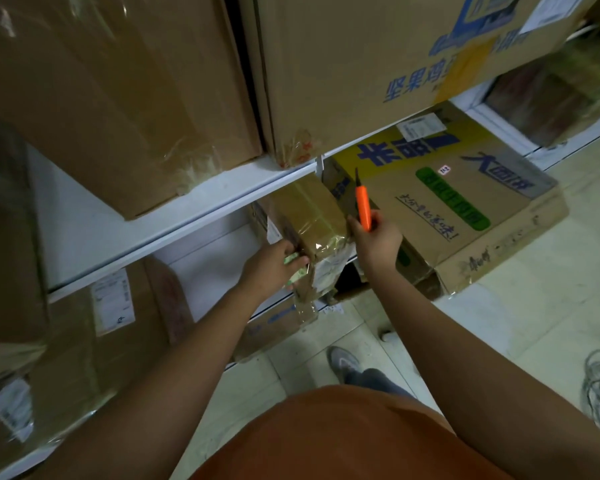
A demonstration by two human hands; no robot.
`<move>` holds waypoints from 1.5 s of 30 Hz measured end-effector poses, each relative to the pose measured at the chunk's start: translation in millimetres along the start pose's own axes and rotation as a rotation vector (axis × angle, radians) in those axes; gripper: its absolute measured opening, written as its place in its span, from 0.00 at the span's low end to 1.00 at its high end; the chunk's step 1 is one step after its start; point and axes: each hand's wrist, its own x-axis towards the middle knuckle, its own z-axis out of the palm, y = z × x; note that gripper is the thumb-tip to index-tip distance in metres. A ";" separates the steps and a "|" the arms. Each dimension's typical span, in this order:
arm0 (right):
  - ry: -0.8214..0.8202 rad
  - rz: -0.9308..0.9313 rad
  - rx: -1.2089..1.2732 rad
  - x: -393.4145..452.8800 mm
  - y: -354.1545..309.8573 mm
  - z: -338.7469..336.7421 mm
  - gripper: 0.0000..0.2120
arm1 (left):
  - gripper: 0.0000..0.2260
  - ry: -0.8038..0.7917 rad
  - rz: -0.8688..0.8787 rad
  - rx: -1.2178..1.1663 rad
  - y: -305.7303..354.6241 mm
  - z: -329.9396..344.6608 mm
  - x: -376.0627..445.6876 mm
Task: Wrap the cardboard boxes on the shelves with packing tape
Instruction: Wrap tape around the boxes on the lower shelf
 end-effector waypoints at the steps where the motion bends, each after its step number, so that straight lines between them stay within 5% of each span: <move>1: -0.017 -0.014 -0.009 2.1 -3.6 3.7 0.11 | 0.17 -0.002 -0.008 -0.017 -5.2 0.0 -0.4; 8: -0.133 0.208 0.393 -10.9 6.1 26.1 0.21 | 0.17 -0.037 -0.024 -0.091 -17.2 -2.0 -0.8; 14: 0.078 0.533 0.584 -25.5 -9.6 53.7 0.27 | 0.19 -0.049 -0.040 -0.166 -21.2 3.4 2.7; 20: 0.234 0.270 0.064 -34.2 -11.6 54.9 0.25 | 0.19 -0.060 -0.053 -0.177 -23.1 4.2 1.9; 25: 0.187 -0.004 -0.252 -44.4 8.0 56.0 0.23 | 0.18 -0.049 -0.048 -0.196 -24.0 7.4 4.3; 30: 0.135 0.069 -0.361 -72.1 10.1 67.3 0.27 | 0.19 -0.013 -0.059 -0.193 -23.1 12.7 4.6; 35: 0.226 0.123 -0.055 -71.2 5.0 34.6 0.14 | 0.17 -0.006 -0.075 -0.209 -20.2 11.6 1.8; 37: 0.140 0.036 0.043 -68.3 2.7 30.4 0.05 | 0.20 0.029 -0.086 -0.225 -15.8 11.0 0.5; 41: -0.155 -0.019 0.128 -75.4 -2.6 45.4 0.09 | 0.17 0.005 -0.129 -0.206 -15.2 12.1 -5.2; 45: -0.209 -0.016 0.132 -81.4 3.5 44.2 0.07 | 0.16 -0.050 -0.144 -0.298 -23.2 12.4 -10.5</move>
